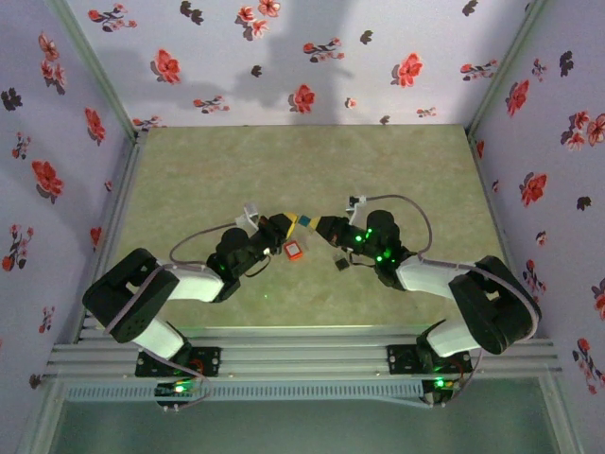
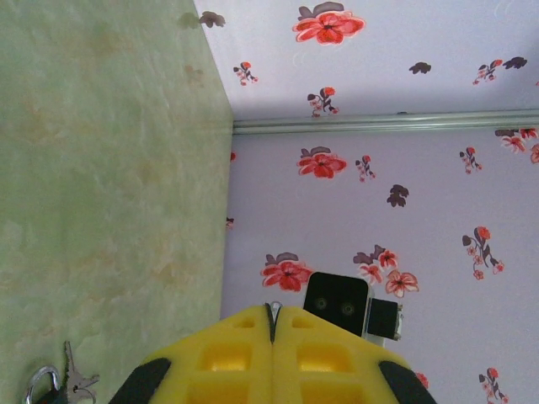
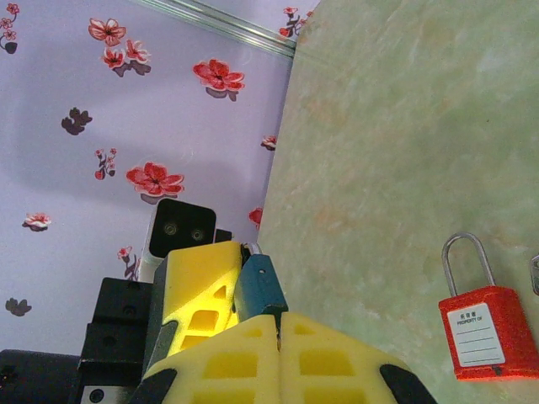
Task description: Lock with the key
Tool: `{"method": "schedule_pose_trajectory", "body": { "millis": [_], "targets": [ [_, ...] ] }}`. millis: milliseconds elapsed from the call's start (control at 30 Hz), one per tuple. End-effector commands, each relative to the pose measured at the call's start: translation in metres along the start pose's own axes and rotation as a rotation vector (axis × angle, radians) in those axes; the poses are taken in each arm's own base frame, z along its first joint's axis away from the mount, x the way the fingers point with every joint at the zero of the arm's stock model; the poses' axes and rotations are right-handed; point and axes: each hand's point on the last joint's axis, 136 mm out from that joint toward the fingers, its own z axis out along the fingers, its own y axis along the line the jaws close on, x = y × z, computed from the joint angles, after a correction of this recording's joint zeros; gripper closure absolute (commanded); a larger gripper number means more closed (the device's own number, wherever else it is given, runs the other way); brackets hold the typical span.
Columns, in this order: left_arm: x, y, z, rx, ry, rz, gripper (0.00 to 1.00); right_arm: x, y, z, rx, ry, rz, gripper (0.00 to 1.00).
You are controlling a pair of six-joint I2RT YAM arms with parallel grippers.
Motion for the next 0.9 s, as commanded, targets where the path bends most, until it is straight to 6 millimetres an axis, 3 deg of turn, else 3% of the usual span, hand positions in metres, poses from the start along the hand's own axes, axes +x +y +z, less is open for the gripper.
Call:
{"method": "schedule_pose_trajectory", "body": {
  "millis": [0, 867],
  "targets": [
    [-0.009, -0.025, -0.002, 0.084, -0.052, 0.007, 1.00, -0.003, 0.007, 0.002, -0.026, 0.005, -0.010, 1.00],
    [-0.023, -0.031, -0.016, 0.101, -0.124, 0.010, 1.00, 0.000, 0.010, 0.003, -0.033, 0.019, -0.015, 1.00]
  ]
}}
